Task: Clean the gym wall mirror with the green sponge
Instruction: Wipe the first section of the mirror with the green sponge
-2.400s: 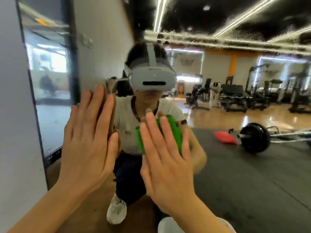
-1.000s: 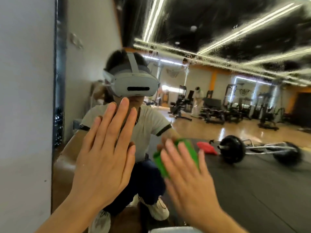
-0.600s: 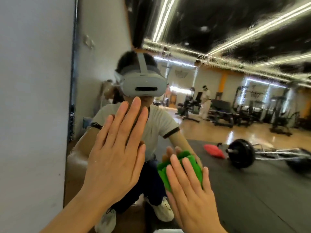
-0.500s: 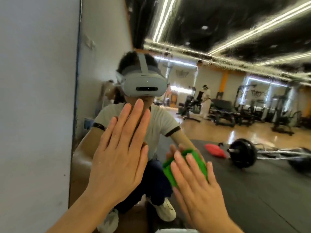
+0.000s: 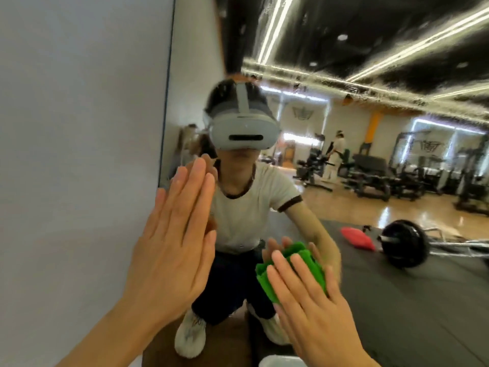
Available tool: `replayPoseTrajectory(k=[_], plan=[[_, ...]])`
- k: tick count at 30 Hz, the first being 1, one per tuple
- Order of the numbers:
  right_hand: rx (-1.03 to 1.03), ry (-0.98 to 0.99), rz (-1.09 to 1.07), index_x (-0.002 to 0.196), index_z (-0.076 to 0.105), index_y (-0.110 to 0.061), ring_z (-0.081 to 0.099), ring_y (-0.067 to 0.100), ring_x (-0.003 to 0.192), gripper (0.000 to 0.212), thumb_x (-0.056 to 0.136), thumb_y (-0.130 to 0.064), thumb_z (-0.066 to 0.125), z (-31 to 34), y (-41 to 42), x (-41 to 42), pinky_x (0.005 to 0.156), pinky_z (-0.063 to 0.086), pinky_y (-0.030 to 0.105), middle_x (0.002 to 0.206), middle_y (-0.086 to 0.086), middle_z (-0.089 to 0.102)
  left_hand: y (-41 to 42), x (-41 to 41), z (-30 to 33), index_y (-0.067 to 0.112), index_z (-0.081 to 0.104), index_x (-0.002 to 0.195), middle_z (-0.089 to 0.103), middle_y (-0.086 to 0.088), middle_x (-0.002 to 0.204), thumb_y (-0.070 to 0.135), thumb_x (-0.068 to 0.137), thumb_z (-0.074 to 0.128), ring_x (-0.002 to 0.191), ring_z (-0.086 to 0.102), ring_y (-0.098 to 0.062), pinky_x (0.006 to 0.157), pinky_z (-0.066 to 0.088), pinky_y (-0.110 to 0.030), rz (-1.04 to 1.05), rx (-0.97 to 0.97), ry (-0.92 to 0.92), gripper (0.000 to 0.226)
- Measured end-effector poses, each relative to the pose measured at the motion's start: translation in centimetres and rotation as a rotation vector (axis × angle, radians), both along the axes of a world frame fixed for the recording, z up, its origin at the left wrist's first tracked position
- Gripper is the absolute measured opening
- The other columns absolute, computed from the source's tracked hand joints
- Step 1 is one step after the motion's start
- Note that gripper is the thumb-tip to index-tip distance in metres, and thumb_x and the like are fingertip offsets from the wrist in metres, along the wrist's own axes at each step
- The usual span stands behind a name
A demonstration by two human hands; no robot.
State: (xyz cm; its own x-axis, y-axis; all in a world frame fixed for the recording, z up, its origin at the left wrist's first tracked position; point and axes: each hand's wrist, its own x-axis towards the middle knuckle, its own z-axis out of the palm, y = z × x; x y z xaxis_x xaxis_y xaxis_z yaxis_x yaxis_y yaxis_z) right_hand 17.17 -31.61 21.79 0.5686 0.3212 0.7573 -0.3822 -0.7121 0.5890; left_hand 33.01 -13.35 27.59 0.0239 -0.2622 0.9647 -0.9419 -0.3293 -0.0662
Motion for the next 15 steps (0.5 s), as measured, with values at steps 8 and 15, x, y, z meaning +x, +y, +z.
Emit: replayPoseTrajectory(k=[8,15], plan=[[0.282,-0.438,0.219,0.157,0.021,-0.004,0.007,0.030,0.154,0.055,0.107,-0.025,0.031,14.7,3.7,5.0,0.123,-0.008,0.047,0.165,0.017,0.020,-0.5,1.2,0.0,0.002,0.011,0.160,0.002,-0.005,0.168,0.022,0.099,0.036,0.157,-0.004,-0.018,0.126,-0.006,-0.030,0.024,-0.004,0.025,0.069],[0.067,-0.088,0.057,0.162,0.002,-0.015,-0.002,0.019,0.156,0.058,0.109,-0.027,0.023,-1.3,2.5,3.0,0.126,-0.004,0.044,0.170,0.001,-0.005,-0.5,1.4,-0.1,0.003,0.006,0.159,0.003,-0.006,0.168,0.023,0.101,0.033,0.157,-0.002,-0.020,0.127,-0.004,-0.032,0.017,-0.005,0.009,0.067]])
